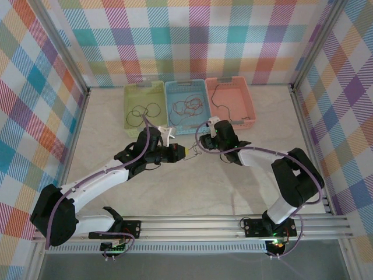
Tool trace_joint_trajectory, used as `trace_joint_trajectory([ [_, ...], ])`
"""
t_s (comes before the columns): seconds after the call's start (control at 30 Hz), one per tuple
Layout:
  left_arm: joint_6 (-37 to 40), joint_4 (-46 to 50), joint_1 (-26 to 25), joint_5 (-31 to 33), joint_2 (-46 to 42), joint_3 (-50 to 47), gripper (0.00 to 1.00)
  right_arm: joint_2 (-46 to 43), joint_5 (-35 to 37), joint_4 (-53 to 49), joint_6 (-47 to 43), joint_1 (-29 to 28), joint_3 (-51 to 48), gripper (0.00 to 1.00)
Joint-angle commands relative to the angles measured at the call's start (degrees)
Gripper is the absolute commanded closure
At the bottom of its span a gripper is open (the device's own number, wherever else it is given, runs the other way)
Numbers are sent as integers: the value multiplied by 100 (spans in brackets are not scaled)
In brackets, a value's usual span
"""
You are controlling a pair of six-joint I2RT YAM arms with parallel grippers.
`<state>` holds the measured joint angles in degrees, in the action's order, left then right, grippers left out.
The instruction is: Untangle the cables
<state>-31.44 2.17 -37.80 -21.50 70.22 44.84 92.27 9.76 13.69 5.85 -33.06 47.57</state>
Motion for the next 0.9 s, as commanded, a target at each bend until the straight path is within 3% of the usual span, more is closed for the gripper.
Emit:
trace_joint_trajectory([
  [0.0,214,335,-77,461,-130,168,100,-145,313,17,538,195,-85,45],
  [0.13,234,374,-74,555,-225,146,100,-279,216,7,1108,628,-292,45],
  [0.27,271,420,-78,651,-194,151,100,-497,-39,321,1008,697,-509,45],
  [0.57,288,531,-78,898,-326,127,100,-582,671,118,1362,803,-625,39],
  [0.73,284,548,-78,932,-458,79,100,-737,324,440,1369,915,-803,39],
  [0.87,257,531,-78,1030,-572,24,100,-665,814,7,1690,1030,-707,35],
])
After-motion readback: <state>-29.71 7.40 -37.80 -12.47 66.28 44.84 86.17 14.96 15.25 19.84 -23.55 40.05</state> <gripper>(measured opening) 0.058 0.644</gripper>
